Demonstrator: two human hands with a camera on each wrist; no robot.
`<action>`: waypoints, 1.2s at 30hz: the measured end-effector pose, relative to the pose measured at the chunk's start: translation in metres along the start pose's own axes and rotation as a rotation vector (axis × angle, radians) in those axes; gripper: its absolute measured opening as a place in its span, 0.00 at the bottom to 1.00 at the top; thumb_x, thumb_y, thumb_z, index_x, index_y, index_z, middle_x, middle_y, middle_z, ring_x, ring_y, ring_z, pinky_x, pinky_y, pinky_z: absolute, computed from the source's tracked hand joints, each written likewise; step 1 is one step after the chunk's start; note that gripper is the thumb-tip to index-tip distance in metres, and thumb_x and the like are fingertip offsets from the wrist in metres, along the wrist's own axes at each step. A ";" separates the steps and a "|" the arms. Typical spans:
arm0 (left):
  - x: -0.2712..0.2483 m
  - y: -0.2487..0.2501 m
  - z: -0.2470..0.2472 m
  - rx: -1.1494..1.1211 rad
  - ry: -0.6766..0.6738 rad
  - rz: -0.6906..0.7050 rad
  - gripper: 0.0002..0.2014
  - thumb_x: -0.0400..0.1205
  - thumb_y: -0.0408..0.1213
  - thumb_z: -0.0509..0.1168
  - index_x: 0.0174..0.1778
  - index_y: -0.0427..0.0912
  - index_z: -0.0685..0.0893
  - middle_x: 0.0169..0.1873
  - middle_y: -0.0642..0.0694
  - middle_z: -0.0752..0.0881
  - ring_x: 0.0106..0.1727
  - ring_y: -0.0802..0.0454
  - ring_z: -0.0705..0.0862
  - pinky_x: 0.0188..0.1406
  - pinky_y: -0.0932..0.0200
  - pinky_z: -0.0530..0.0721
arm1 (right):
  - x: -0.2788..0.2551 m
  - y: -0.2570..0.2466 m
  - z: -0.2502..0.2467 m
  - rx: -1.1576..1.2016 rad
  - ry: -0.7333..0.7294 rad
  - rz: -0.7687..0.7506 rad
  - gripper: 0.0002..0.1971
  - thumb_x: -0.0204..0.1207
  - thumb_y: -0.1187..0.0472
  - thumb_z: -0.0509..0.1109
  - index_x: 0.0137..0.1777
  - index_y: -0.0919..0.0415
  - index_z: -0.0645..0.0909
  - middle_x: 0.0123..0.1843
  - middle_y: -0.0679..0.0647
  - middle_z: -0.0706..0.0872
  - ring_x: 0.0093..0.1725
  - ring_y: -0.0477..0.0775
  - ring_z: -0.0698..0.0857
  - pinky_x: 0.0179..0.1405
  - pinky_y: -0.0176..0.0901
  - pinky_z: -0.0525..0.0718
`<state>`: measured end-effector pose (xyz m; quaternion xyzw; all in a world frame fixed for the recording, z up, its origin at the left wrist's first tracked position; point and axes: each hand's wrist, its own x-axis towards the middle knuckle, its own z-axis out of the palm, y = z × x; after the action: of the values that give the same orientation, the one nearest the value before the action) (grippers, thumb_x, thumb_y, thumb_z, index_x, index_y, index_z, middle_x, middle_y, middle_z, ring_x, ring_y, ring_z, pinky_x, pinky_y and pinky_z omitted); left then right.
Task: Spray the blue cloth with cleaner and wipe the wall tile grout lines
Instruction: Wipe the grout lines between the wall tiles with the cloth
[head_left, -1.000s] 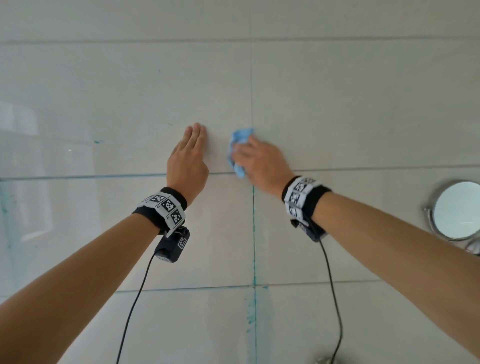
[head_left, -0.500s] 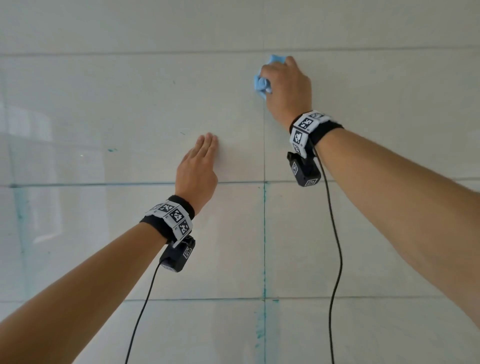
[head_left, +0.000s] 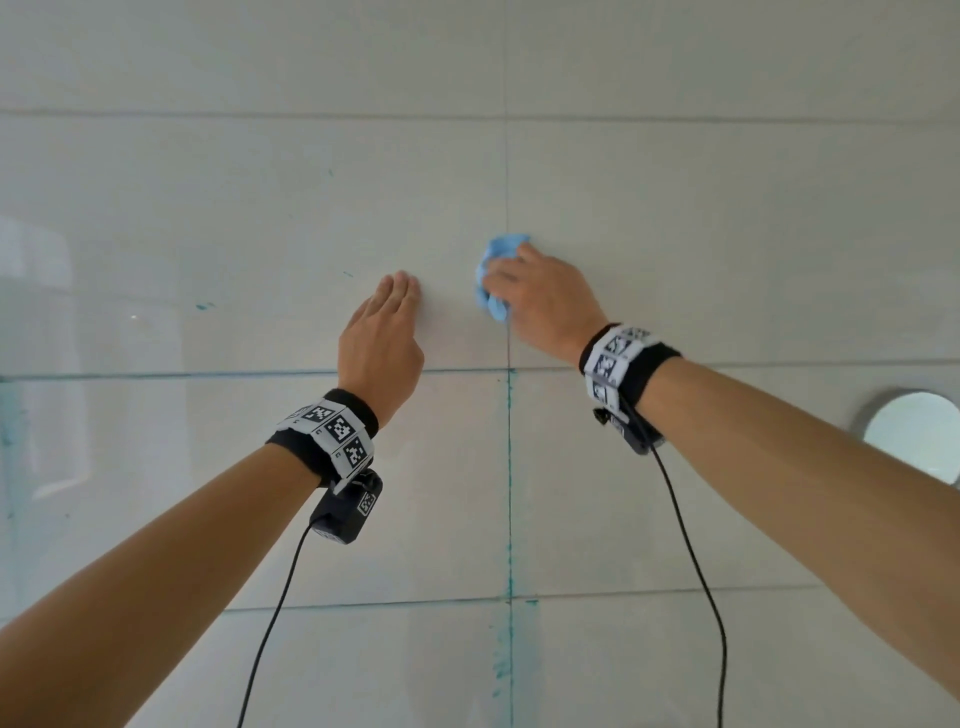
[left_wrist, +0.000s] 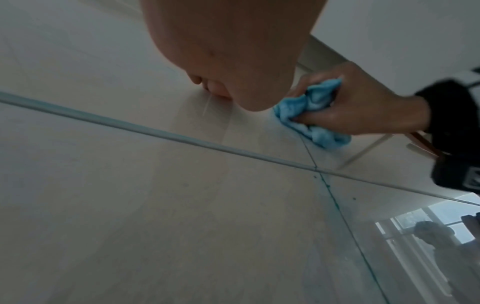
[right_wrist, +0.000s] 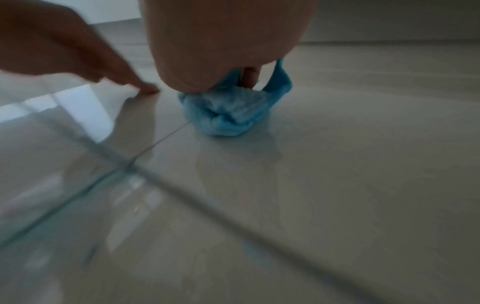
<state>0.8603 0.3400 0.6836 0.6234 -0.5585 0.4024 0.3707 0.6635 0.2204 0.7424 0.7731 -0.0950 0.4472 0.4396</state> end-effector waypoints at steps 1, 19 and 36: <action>0.002 -0.001 0.000 0.002 -0.001 0.003 0.38 0.78 0.17 0.55 0.89 0.33 0.64 0.88 0.39 0.66 0.90 0.43 0.62 0.88 0.51 0.61 | 0.013 0.007 -0.006 0.020 0.018 0.101 0.14 0.68 0.71 0.74 0.52 0.56 0.88 0.54 0.53 0.91 0.55 0.65 0.87 0.33 0.52 0.87; 0.002 -0.005 0.001 0.031 -0.008 0.012 0.37 0.79 0.17 0.54 0.89 0.35 0.64 0.88 0.39 0.66 0.90 0.44 0.62 0.88 0.51 0.63 | 0.052 0.012 -0.004 0.057 0.125 0.287 0.14 0.68 0.72 0.71 0.51 0.57 0.84 0.55 0.49 0.90 0.58 0.62 0.83 0.36 0.51 0.80; -0.006 0.013 -0.009 0.005 -0.068 -0.051 0.37 0.81 0.19 0.54 0.90 0.34 0.59 0.90 0.38 0.62 0.91 0.43 0.59 0.88 0.49 0.62 | -0.018 0.004 -0.003 0.019 -0.040 0.073 0.13 0.72 0.67 0.71 0.53 0.53 0.87 0.59 0.49 0.90 0.55 0.60 0.86 0.37 0.54 0.86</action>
<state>0.8459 0.3488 0.6821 0.6516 -0.5538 0.3729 0.3602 0.6492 0.2162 0.7313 0.7822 -0.1275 0.4481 0.4136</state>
